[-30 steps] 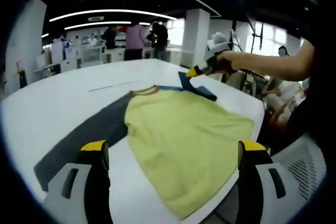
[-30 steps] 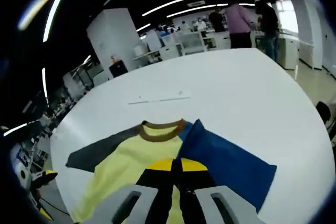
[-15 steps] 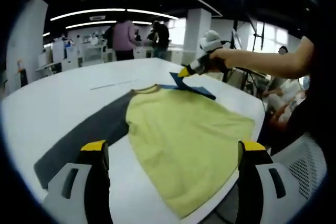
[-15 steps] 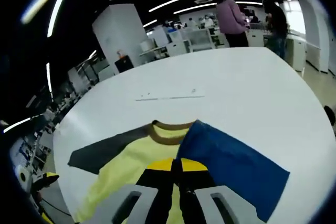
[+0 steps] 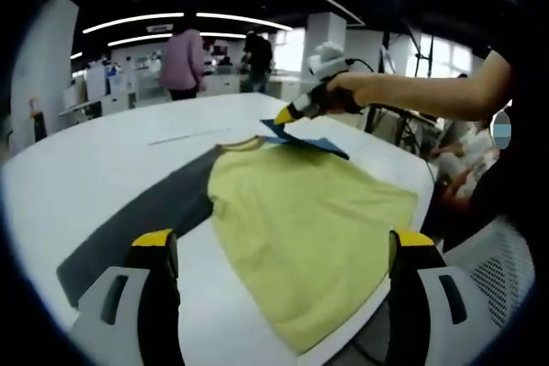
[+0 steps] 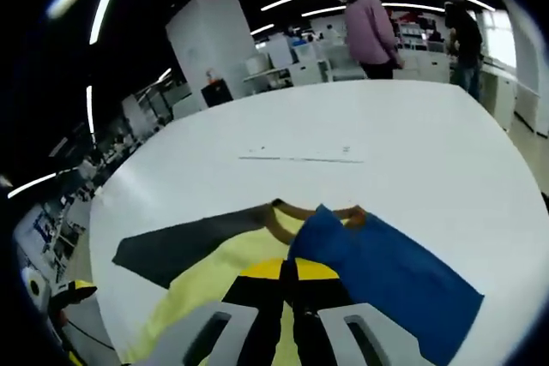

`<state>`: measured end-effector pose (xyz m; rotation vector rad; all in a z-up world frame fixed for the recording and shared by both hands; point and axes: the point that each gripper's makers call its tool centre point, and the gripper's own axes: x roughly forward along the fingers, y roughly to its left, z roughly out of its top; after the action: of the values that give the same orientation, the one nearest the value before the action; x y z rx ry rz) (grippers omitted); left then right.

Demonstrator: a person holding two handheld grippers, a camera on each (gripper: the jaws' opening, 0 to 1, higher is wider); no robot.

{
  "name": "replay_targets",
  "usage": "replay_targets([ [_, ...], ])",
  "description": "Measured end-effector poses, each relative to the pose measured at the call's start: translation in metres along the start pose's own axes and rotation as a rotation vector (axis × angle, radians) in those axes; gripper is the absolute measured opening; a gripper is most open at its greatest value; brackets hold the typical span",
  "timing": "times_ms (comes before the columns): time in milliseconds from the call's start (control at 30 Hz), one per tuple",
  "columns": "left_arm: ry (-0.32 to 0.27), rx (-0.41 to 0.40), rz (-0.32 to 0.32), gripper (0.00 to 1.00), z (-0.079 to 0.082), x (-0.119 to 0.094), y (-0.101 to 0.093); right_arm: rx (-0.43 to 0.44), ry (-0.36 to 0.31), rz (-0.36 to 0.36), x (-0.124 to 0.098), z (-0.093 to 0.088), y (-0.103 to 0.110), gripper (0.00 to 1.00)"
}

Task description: Fold the garment on the visible template until the final outline fits inside the template.

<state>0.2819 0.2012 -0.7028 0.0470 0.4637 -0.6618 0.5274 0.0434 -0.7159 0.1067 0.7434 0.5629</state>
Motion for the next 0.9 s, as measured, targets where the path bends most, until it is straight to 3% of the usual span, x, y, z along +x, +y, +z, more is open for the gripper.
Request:
replay_targets([
  [433,0.009,-0.003,0.009,0.99,-0.002,-0.001,0.003,-0.088,0.037,0.052,0.022,0.007,0.031,0.0],
  [900,0.015,-0.012,0.025,0.99,-0.004,-0.002,0.005,-0.218,0.098,0.18,0.038,0.0,0.084,0.0],
])
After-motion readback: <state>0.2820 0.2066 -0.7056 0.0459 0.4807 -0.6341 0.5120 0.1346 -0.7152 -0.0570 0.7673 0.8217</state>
